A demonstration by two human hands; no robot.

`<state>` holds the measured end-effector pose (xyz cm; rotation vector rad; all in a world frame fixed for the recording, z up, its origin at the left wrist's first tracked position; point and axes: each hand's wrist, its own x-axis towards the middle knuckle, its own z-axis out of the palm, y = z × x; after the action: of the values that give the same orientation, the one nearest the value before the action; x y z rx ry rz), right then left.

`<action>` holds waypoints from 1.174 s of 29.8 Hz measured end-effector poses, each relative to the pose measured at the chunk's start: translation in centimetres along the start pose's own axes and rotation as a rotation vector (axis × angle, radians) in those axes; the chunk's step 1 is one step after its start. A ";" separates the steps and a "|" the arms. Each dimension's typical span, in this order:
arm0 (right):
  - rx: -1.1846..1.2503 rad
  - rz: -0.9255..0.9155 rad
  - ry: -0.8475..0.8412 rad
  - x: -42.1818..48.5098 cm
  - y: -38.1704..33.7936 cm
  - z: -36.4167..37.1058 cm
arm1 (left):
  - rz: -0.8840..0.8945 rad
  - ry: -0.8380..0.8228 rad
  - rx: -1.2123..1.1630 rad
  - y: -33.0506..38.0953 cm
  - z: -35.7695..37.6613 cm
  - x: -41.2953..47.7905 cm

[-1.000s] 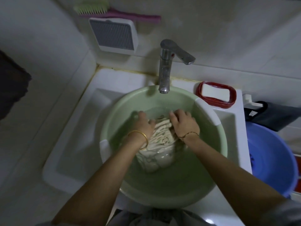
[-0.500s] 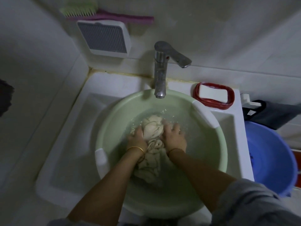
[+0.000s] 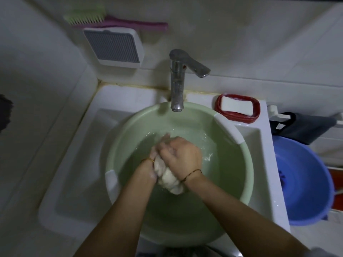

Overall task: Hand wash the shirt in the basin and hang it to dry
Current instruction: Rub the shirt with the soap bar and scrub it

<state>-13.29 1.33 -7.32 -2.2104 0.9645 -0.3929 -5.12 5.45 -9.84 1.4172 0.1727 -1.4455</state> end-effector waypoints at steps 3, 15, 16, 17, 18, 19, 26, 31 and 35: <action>-0.063 0.171 -0.030 1.7 2.6 -0.7 | 0.045 0.069 0.136 -0.5 1.5 0.1; -0.789 -0.028 -0.596 0.5 7.2 4.3 | 0.019 0.453 1.677 -4.0 -1.1 3.5; -0.830 -0.084 -0.628 0.7 7.4 4.6 | -0.019 0.447 1.712 -4.1 -1.4 3.8; -0.852 -0.112 -0.645 1.3 7.8 4.5 | -0.010 0.461 1.738 -4.1 -1.6 3.9; -0.852 -0.099 -0.651 2.1 8.0 4.3 | 0.022 0.476 1.728 -4.1 -1.7 4.0; -0.826 -0.038 -0.635 2.8 8.2 4.0 | 0.074 0.498 1.661 -4.2 -1.8 4.1; -0.106 0.434 -0.304 2.8 6.6 4.2 | 0.319 0.567 0.446 -2.0 -3.5 6.7; 0.102 0.236 -0.122 0.6 1.7 0.7 | 0.064 0.240 -0.079 0.2 -1.5 3.4; 0.005 0.170 -0.043 0.0 0.1 -0.3 | 0.120 0.049 0.123 0.4 0.9 0.7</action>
<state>-13.51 1.16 -7.12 -2.1043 1.1165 -0.2677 -5.21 4.19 -9.93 1.5378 0.0292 -1.3424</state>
